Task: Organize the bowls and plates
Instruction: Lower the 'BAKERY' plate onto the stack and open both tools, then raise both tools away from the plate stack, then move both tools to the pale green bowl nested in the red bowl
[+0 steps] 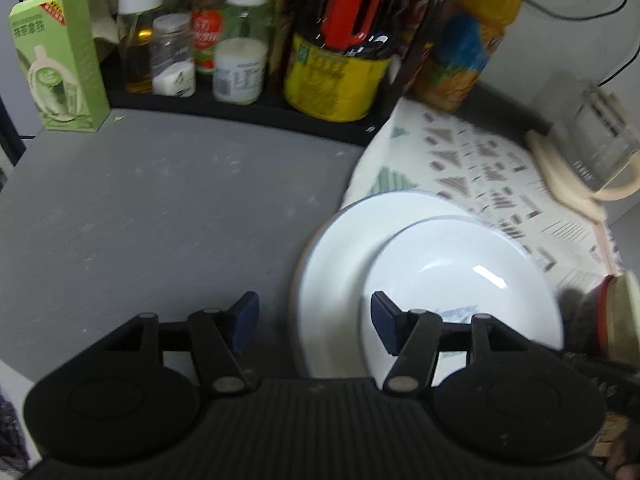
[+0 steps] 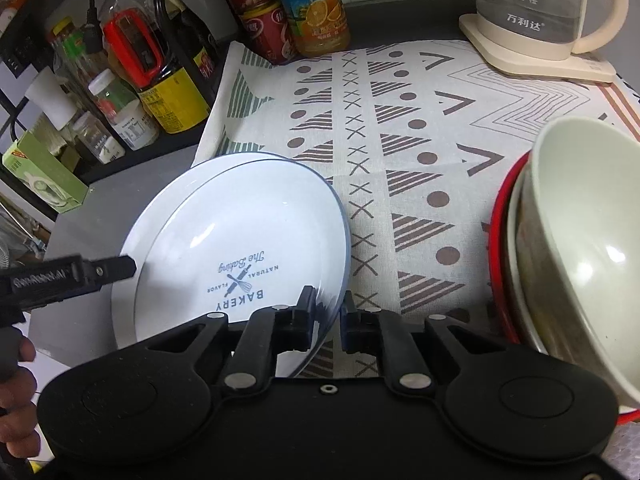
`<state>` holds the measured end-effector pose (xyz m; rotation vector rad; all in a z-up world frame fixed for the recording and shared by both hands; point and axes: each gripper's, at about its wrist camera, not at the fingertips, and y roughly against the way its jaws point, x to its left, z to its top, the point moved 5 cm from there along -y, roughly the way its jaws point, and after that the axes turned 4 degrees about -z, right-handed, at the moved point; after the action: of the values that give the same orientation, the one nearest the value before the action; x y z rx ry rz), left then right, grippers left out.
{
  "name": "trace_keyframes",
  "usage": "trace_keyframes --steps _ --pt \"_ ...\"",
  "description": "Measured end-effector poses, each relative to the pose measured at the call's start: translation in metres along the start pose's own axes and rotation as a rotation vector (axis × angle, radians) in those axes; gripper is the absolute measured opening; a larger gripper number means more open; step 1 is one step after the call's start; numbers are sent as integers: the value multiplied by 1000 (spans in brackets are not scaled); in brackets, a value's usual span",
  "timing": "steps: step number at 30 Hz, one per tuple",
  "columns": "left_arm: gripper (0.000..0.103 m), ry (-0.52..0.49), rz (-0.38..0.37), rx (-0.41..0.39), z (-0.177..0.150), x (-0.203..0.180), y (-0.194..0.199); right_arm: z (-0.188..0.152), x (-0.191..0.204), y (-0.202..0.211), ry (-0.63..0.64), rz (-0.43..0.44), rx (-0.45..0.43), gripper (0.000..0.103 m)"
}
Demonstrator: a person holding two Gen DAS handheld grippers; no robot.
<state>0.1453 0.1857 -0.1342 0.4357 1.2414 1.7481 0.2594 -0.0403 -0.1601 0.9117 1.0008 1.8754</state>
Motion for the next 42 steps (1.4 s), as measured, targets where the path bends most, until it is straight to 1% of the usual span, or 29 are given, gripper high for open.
trace_keyframes --steps 2,6,9,11,14,17,20,21,24,26,27,29,31,37,42 --pt "60 6 -6 18 -3 1 -6 1 2 -2 10 -8 5 14" --pt "58 49 -47 36 -8 6 -14 4 5 -7 23 -21 3 16" --pt "51 44 -55 30 -8 6 -15 5 5 -11 20 -22 10 17" --pt "40 43 -59 28 -7 6 -14 4 6 -14 13 -19 15 19" --pt "33 66 -79 38 -5 8 -15 5 7 -15 5 -14 16 21" --pt "31 48 -62 32 -3 7 -13 6 6 -11 -14 -3 10 23" --pt "31 21 -38 13 -1 4 -8 10 4 1 -29 22 -26 30" --pt "31 16 -34 4 2 3 -4 13 4 5 -38 32 -50 34" --pt "44 11 -34 -25 9 -2 6 18 2 19 -47 49 -94 50" --pt "60 3 -28 -41 15 -7 13 20 1 28 -51 64 -121 53" --pt "63 -2 -24 -56 17 -10 16 21 0 32 -54 69 -129 55" --pt "72 -18 -20 -85 21 -17 23 23 -2 38 -62 79 -148 58" --pt "76 -35 -17 -95 23 -25 28 24 -5 46 -68 84 -175 59" --pt "78 -80 -57 -112 24 -51 40 26 -19 70 -98 88 -239 66" --pt "78 -124 -106 -112 22 -81 42 26 -41 87 -138 69 -284 66"
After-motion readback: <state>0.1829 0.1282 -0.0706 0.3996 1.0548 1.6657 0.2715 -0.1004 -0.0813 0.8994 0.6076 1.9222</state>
